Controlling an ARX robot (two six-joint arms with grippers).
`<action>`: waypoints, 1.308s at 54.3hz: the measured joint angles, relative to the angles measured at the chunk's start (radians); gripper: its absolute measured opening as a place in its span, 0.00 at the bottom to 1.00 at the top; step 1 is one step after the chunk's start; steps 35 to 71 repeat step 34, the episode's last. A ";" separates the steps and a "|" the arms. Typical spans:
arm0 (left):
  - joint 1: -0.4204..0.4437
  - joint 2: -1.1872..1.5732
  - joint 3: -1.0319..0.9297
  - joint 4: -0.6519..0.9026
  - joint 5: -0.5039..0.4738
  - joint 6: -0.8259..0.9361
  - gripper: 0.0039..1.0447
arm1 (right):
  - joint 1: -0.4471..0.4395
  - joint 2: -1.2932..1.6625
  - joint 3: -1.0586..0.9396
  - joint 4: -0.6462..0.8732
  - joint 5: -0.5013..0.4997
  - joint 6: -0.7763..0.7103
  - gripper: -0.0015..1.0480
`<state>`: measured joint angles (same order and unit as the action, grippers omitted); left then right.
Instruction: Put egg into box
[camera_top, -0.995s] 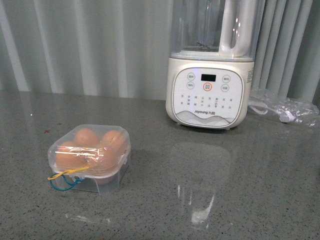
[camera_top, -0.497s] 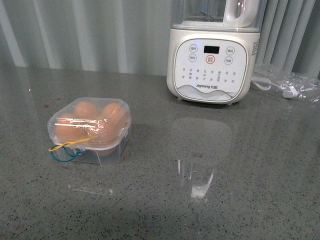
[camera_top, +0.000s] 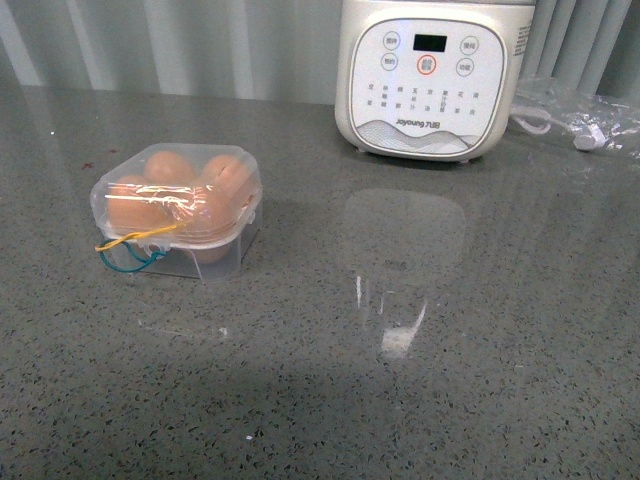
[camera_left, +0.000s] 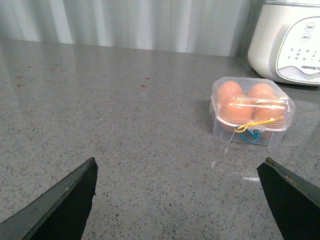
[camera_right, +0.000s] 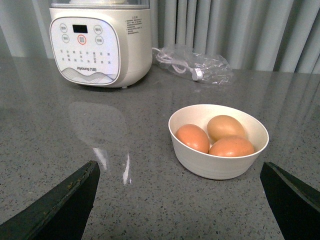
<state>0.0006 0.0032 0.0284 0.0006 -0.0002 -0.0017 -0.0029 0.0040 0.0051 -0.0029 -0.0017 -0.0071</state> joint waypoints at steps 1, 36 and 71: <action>0.000 0.000 0.000 0.000 0.000 0.000 0.94 | 0.000 0.000 0.000 0.000 0.000 0.000 0.93; 0.000 0.000 0.000 0.000 0.000 0.000 0.94 | 0.000 0.000 0.000 0.000 0.000 0.000 0.93; 0.000 0.000 0.000 0.000 0.000 0.000 0.94 | 0.000 0.000 0.000 0.000 0.000 0.000 0.93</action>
